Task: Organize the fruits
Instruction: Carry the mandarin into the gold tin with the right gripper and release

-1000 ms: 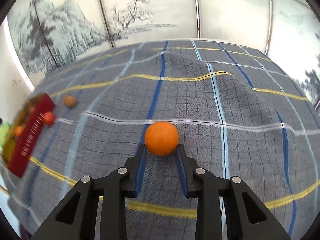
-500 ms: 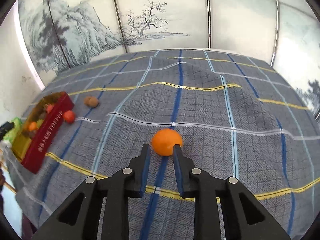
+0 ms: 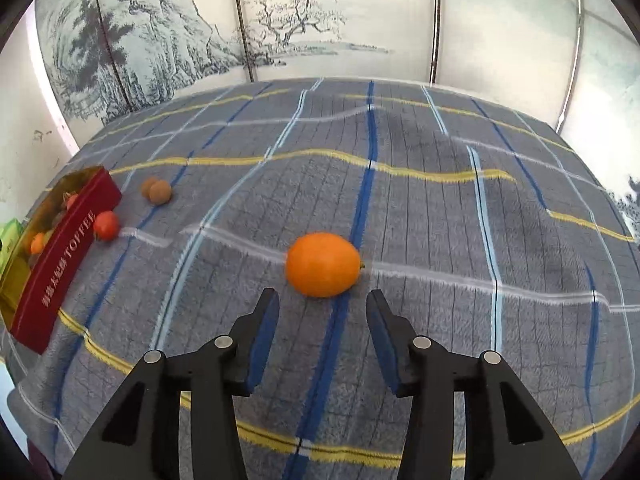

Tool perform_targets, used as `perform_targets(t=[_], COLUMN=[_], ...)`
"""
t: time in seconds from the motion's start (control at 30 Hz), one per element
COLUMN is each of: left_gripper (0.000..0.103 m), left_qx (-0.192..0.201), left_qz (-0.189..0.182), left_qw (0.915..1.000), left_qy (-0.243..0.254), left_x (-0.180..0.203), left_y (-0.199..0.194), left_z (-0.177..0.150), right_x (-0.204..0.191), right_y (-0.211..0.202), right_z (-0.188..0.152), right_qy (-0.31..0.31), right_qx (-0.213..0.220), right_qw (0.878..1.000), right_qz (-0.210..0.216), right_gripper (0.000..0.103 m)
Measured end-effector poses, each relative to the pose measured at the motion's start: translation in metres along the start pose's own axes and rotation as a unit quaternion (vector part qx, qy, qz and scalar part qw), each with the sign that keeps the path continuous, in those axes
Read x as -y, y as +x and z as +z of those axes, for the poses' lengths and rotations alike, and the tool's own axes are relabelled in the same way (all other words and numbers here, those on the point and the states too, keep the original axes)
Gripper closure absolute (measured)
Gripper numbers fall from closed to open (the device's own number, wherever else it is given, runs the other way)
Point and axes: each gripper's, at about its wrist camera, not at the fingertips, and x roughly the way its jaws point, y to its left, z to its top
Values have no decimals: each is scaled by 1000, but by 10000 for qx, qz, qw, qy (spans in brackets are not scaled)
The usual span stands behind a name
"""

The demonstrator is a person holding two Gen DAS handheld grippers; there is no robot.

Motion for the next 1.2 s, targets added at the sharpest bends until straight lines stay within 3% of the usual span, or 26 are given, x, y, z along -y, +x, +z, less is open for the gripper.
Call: perform_targets(t=[0.2,0.33,0.47,0.53,0.7,0.83,1.03,1.2], left_gripper=[34,34,34,34,31,31,27,24], left_qx=[155,138,141,184,191,191,281,297], left_qz=[101,221,330,300,73,-131,-82,-67], left_qw=[9993,9988,9984,9980,9972,9953,9930,9935], left_qy=[-334,-424,-445,-532,-713,-944,-1148,-1099], left_x=[-21,-34,-44,-51,-63,-71,-74,-73], left_y=[11,23,33,38,50,54,52,51], left_z=[-3,-3,2,5,6,2,-1,-2], right_x=[-3,-2,-6,-16,-94,-164,-259,-321], right_y=[11,32,16,-6,-56,-64,-44,-13], right_z=[18,21,20,22,38,48,41,23], right_qy=[-46,-9,165,275,-299,-880,-1519,-1745], right_qx=[15,-272,5,223,499,309,-150,-722], right_qw=[10000,9996,9997,9979,9848,9675,9465,9392], right_qz=[20,-29,168,536,1634,2350,2845,2868], right_gripper=[53,58,59,59,59,59,59,59])
